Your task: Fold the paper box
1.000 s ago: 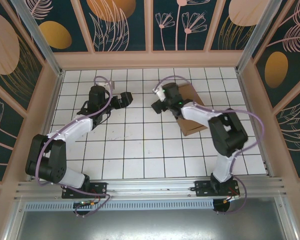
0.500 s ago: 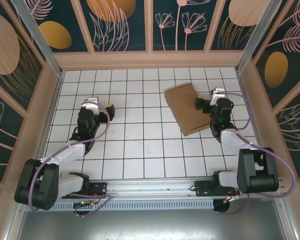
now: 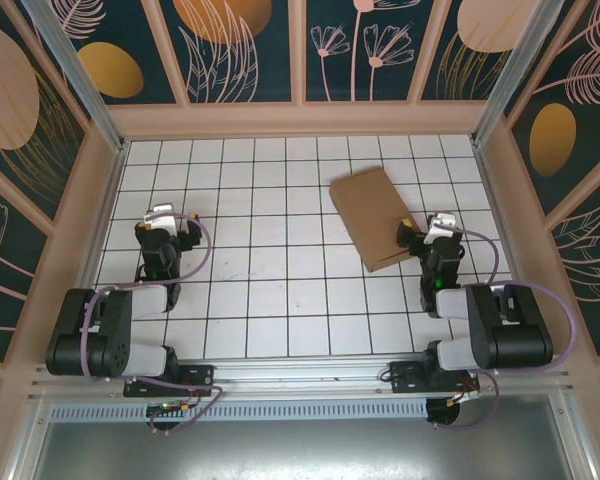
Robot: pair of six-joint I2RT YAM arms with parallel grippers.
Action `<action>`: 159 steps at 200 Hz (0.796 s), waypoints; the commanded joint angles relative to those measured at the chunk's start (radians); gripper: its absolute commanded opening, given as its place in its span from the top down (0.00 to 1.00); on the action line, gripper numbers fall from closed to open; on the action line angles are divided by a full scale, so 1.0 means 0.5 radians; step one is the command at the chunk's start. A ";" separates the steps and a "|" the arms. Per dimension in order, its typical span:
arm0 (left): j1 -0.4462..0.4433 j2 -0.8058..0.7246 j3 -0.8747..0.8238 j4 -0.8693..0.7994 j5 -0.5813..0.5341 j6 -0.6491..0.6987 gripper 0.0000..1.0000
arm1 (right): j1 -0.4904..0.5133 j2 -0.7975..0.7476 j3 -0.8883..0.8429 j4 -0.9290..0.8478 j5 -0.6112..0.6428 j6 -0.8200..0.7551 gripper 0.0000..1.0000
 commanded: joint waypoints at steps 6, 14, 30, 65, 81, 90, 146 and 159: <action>0.084 0.147 0.044 0.268 0.207 -0.088 0.02 | -0.031 0.199 -0.032 0.532 -0.007 -0.006 0.01; 0.082 0.166 0.013 0.357 0.207 -0.090 0.01 | -0.037 0.263 -0.059 0.630 -0.009 0.000 0.01; 0.085 0.159 -0.023 0.397 0.180 -0.094 0.01 | -0.039 0.312 -0.069 0.688 -0.017 0.003 0.01; 0.082 0.180 -0.137 0.614 0.039 -0.139 0.01 | -0.073 0.312 0.006 0.540 -0.012 0.049 0.01; 0.079 0.226 -0.213 0.811 0.026 -0.144 0.01 | -0.101 0.308 0.017 0.514 -0.025 0.083 0.01; 0.079 0.204 -0.192 0.730 0.022 -0.141 0.01 | -0.109 0.309 0.016 0.514 -0.031 0.089 0.01; 0.079 0.213 -0.137 0.640 0.276 -0.046 0.01 | -0.109 0.309 0.014 0.513 -0.034 0.088 0.01; 0.079 0.218 -0.135 0.638 0.276 -0.048 0.01 | -0.107 0.309 0.014 0.512 -0.033 0.087 0.01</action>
